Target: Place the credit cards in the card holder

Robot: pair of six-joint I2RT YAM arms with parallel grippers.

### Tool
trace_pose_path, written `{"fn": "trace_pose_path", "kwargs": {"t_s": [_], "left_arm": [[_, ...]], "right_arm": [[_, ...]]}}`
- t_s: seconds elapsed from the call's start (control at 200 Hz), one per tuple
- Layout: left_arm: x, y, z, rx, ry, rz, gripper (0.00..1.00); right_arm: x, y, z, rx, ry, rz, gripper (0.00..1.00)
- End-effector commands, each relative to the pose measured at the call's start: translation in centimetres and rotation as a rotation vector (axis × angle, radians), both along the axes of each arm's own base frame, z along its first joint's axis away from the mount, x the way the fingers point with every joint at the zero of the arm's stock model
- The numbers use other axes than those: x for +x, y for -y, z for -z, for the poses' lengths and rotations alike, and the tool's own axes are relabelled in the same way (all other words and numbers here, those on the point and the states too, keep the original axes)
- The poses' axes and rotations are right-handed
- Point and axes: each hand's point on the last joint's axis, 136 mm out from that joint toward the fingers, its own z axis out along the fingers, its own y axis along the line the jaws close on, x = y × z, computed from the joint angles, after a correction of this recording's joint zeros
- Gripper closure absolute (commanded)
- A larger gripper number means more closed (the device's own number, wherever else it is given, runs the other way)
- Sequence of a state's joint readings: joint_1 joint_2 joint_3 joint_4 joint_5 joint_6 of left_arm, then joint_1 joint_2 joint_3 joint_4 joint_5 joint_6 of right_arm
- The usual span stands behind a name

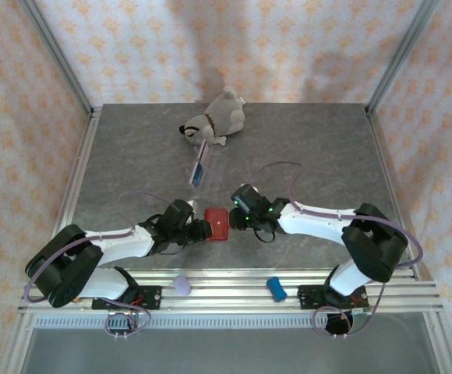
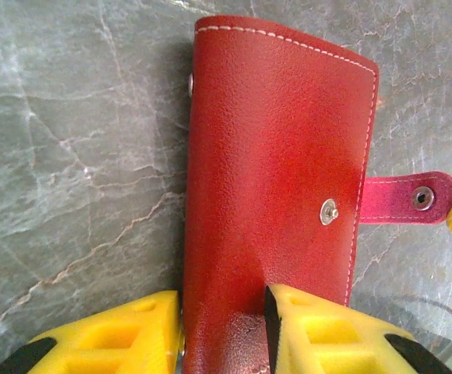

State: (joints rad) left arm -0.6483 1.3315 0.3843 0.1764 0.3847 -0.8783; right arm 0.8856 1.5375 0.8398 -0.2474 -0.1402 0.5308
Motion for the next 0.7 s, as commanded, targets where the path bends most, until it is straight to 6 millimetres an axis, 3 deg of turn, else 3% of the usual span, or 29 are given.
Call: {"fn": "trace_pose_path", "kwargs": {"t_s": [0.0, 0.315, 0.696], "left_arm": [[0.0, 0.4, 0.2, 0.002, 0.002, -0.005, 0.67], [0.0, 0.6, 0.2, 0.006, 0.001, 0.003, 0.67], [0.2, 1.5, -0.2, -0.023, 0.007, 0.018, 0.69]], "right_arm": [[0.4, 0.0, -0.6, -0.010, 0.023, 0.018, 0.65], [0.6, -0.5, -1.2, 0.016, 0.039, 0.001, 1.00], [0.5, -4.7, -2.8, 0.183, 0.037, -0.118, 1.00]]}}
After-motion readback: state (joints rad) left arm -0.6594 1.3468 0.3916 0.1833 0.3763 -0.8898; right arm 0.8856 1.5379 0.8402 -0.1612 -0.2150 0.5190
